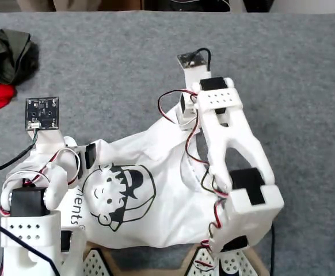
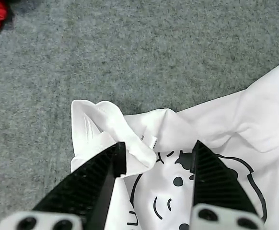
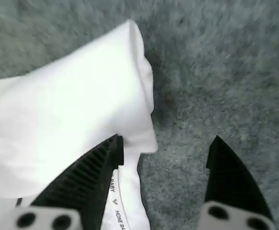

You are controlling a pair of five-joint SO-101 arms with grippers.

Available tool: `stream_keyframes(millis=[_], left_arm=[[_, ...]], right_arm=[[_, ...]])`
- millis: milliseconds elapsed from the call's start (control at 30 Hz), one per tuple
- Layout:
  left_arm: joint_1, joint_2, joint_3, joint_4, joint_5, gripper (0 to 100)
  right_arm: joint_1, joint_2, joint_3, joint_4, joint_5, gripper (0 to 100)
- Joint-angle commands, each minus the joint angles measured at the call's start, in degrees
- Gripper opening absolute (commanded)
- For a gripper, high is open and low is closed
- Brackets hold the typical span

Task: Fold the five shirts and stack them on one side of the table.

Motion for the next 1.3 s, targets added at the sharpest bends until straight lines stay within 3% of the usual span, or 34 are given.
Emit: stream_keyframes(millis=[0,233,433,733,867,1133,1267], left_arm=[[0.0,-0.5,-2.3,0.3,0.3,23],[0.4,-0.5,-2.3,0.3,0.3,23],[0.4,-0.3,-2.4,0.1,0.3,23],[0.4,-0.3,-2.4,0.2,0.3,23],[0.4,-0.4,-2.4,0.4,0.3,23],[0.1,-0.6,-2.4,0.4,0.3,23],[0.0,-0.6,-2.5,0.2,0.3,23]], right_arm=[[0.7,3.8,-3.5,-0.4,0.0,29.2],[1.9,10.1,-9.4,2.0,0.0,28.1],[1.7,12.4,-13.4,6.9,0.1,11.6],[1.9,14.5,-18.3,14.4,0.4,10.7],[1.8,14.6,-19.8,14.4,0.4,0.2],[1.8,14.3,-20.1,14.6,0.0,0.4],[1.6,14.3,-24.3,19.8,0.0,0.4]])
